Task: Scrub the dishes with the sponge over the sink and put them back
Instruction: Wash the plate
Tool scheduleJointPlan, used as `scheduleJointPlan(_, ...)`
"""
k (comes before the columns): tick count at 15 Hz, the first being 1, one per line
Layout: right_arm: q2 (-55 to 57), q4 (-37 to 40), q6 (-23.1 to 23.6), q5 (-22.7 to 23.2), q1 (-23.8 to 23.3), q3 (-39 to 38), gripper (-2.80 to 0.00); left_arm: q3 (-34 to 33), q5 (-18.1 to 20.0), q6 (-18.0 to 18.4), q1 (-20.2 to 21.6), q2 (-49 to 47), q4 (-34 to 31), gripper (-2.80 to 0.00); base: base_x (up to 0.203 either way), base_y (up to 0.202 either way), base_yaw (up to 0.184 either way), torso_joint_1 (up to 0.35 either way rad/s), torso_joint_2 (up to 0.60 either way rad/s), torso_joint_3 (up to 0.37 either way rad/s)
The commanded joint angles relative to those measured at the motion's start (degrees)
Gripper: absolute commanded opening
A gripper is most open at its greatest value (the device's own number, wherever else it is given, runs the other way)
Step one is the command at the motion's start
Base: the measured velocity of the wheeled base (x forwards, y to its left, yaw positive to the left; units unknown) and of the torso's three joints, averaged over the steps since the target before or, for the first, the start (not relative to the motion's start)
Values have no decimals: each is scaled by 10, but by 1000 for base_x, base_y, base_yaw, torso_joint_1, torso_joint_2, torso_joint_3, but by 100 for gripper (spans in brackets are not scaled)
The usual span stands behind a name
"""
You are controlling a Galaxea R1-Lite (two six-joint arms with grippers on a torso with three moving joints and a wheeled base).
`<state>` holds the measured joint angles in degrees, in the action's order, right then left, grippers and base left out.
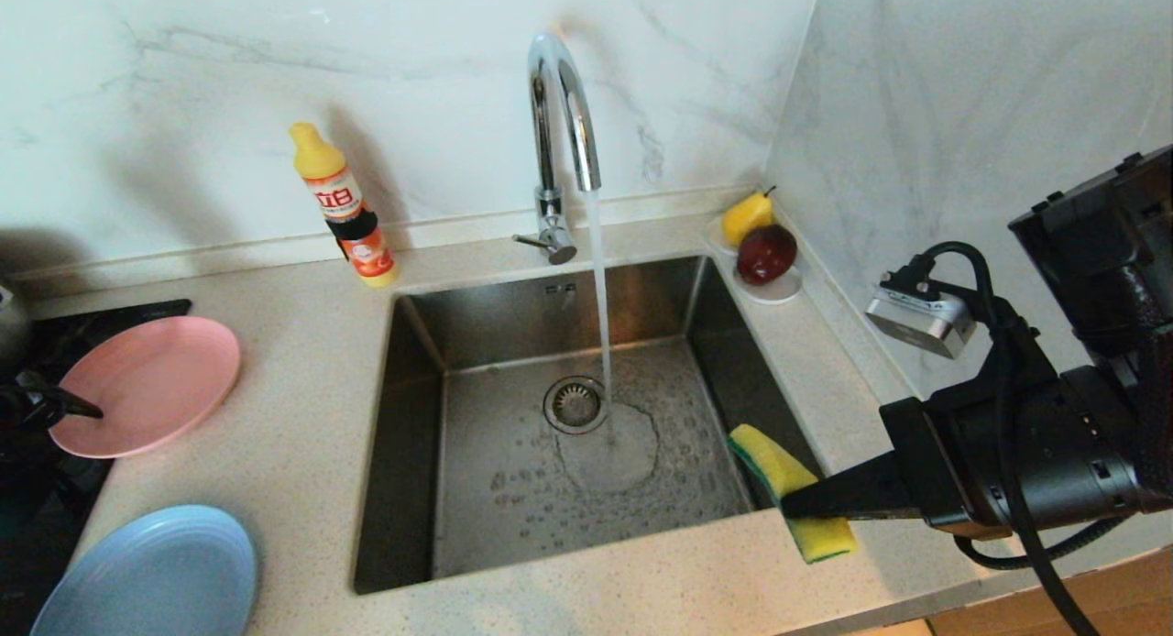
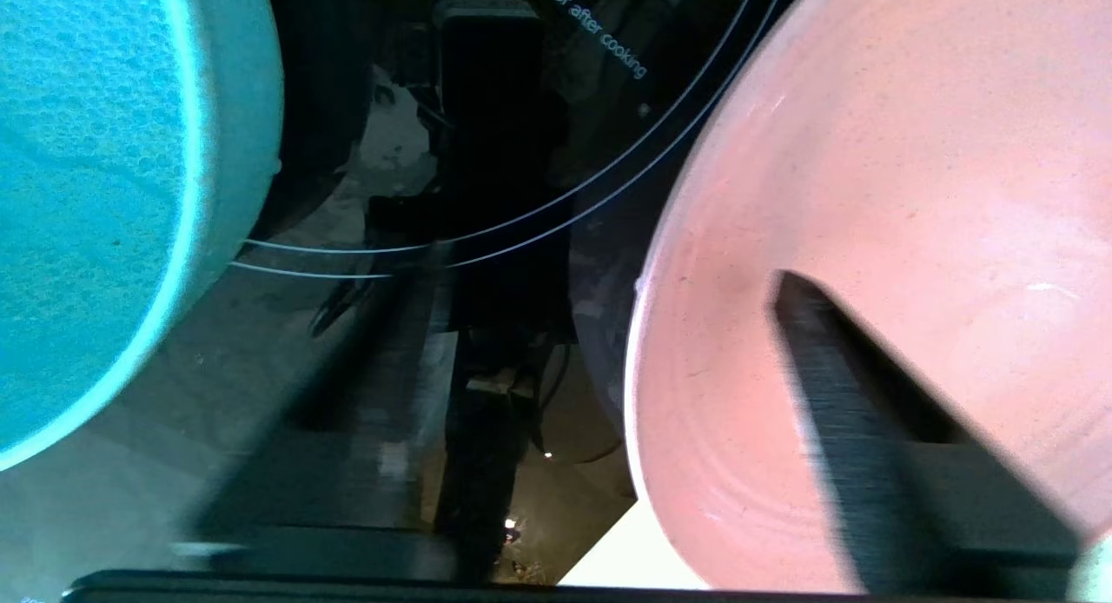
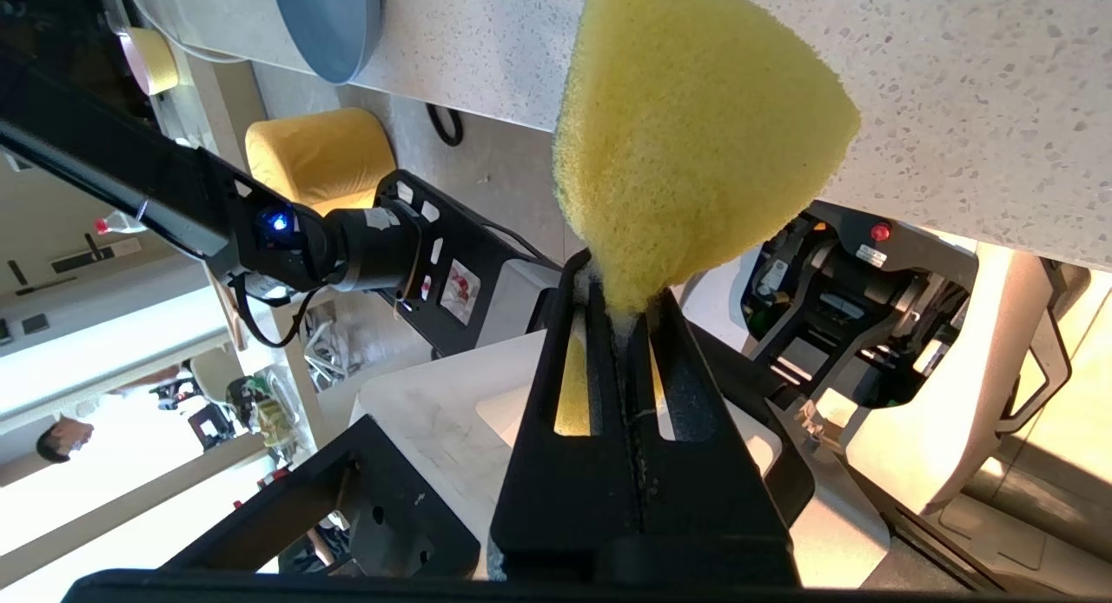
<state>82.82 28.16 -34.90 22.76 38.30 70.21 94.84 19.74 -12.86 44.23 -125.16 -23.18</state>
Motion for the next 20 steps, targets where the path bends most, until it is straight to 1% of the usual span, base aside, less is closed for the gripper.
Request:
scheduleJointPlan(1, 1, 1, -2, 2, 0, 0, -280, 3, 2, -2, 0, -4, -1, -280, 0, 0, 0, 0, 0, 0)
scheduleJointPlan(6, 0, 1, -2, 3, 1, 1, -280, 5, 2, -2, 0, -3, 1, -280, 0, 0, 0, 0, 0, 0)
scheduleJointPlan(9, 3, 1, -2, 3, 1, 5, -280, 19, 2, -6, 0, -3, -2, -280, 0, 0, 0, 0, 0, 0)
scheduleJointPlan(12, 4, -16, -2, 4, 1, -3, -280, 25, 4, -12, 1, 1, -1, -280, 0, 0, 0, 0, 0, 0)
scheduleJointPlan(16, 6, -24, -2, 4, 2, -4, -280, 37, 13, -64, 0, 42, 0, -280, 0, 0, 0, 0, 0, 0)
scheduleJointPlan(18, 6, -24, -2, 4, 2, -2, -280, 43, 37, -86, -1, 74, -1, -280, 0, 0, 0, 0, 0, 0)
scheduleJointPlan(20, 5, -24, -2, 4, 5, -1, -280, 52, 48, -102, -13, 106, -6, -280, 0, 0, 0, 0, 0, 0)
